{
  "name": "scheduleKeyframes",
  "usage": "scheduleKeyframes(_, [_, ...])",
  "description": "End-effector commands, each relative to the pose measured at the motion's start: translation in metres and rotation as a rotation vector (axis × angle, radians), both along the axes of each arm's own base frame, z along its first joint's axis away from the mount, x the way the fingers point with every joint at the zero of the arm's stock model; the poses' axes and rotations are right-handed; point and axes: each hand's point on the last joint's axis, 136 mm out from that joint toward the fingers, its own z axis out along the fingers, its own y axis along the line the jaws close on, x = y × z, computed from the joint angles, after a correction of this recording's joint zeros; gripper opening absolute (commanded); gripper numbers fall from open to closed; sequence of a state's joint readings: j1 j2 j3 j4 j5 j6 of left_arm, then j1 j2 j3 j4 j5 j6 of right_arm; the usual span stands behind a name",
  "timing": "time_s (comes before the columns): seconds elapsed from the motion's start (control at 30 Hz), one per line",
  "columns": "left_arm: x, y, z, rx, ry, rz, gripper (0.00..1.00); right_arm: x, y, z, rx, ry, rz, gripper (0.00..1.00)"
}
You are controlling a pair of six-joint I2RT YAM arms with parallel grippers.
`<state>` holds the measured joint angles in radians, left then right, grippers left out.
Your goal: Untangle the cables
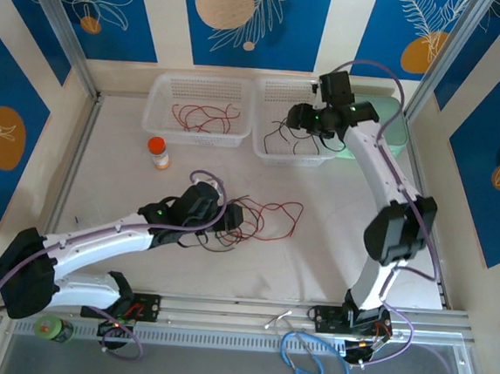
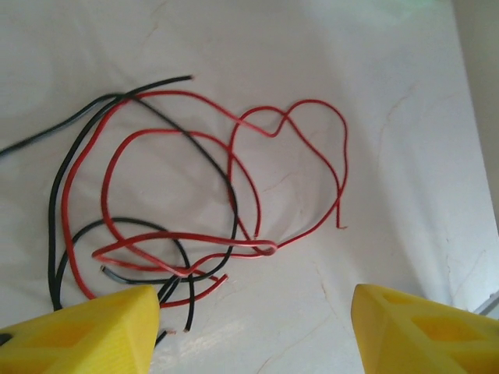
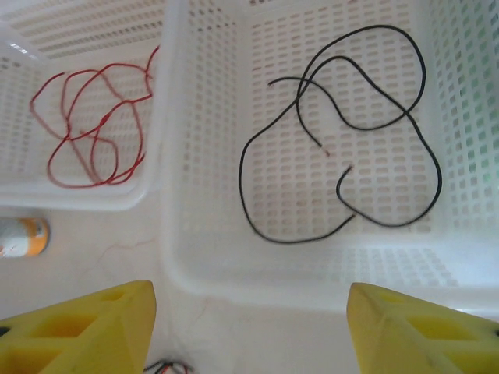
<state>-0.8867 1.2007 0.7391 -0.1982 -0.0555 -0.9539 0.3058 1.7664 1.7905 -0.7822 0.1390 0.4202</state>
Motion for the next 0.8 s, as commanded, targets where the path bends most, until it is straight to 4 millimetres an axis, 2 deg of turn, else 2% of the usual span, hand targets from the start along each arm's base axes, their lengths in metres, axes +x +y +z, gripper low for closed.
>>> scheduleKeyframes(0.0, [-0.006,0.016,-0.019,0.038,0.073,0.095,0.65,-0.026,0.005,0.010,0.065,-0.026,0.023,0.66])
scheduleKeyframes(0.1, [-0.009,0.030,-0.029,0.073,0.099,0.147,0.65,-0.051,0.001,0.010,0.084,-0.032,0.021,0.66])
scheduleKeyframes(0.27, [-0.013,0.065,-0.051,0.156,0.122,0.255,0.65,-0.089,-0.003,0.002,0.123,-0.021,0.021,0.66])
scheduleKeyframes(0.5, [0.002,0.112,-0.079,0.300,0.141,0.323,0.61,-0.128,-0.004,-0.015,0.169,0.014,0.018,0.65])
scheduleKeyframes(0.67, [0.021,0.126,-0.102,0.384,0.159,0.271,0.52,-0.153,-0.009,-0.032,0.182,0.047,0.001,0.65])
scheduleKeyframes(0.77, [0.030,0.117,-0.111,0.423,0.159,0.185,0.47,-0.164,-0.016,-0.039,0.176,0.058,-0.021,0.65])
